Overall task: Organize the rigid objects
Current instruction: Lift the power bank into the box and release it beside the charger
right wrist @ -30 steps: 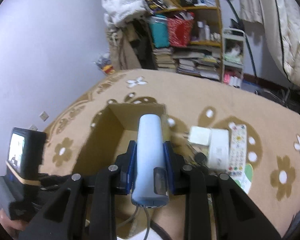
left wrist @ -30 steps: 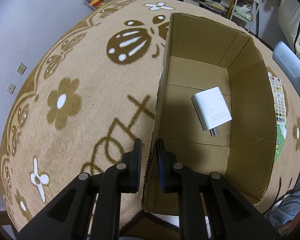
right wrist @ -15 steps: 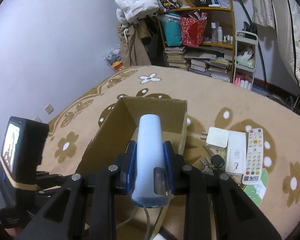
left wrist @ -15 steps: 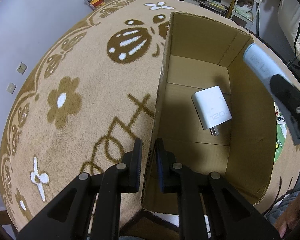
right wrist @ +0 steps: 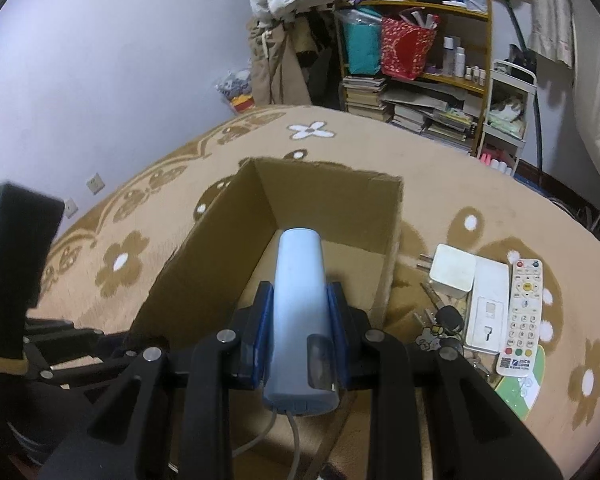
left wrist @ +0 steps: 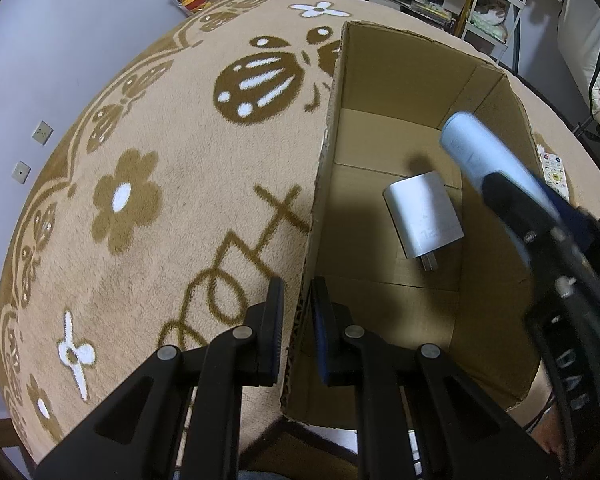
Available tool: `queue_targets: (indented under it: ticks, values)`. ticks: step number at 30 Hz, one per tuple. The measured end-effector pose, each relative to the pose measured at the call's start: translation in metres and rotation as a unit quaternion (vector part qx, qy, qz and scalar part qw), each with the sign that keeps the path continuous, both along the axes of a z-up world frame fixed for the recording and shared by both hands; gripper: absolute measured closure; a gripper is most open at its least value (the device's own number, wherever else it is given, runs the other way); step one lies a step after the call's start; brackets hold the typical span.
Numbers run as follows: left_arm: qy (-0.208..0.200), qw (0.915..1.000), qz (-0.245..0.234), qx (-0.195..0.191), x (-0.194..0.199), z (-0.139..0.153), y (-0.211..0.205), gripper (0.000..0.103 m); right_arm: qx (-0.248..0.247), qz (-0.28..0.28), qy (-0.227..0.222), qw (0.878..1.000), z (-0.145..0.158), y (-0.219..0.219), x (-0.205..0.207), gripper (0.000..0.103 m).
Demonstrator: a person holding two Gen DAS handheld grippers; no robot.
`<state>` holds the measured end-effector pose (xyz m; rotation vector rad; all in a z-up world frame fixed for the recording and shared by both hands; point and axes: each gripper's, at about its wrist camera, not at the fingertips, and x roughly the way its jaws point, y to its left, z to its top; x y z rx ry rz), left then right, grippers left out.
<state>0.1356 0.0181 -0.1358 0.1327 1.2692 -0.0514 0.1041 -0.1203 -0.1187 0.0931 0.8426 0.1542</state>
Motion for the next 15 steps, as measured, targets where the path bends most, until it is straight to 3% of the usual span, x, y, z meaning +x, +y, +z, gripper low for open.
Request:
queue_targets:
  ticks: [6, 15]
  values:
    - [0.000, 1.0000, 0.001, 0.000, 0.001, 0.000, 0.000, 0.090, -0.002, 0.008, 0.029, 1.000, -0.014, 0.005, -0.001, 0.074]
    - [0.001, 1.0000, 0.001, -0.003, 0.000, 0.000, -0.001, 0.090, 0.001, 0.009, 0.000, 1.000, 0.008, 0.003, -0.007, 0.074]
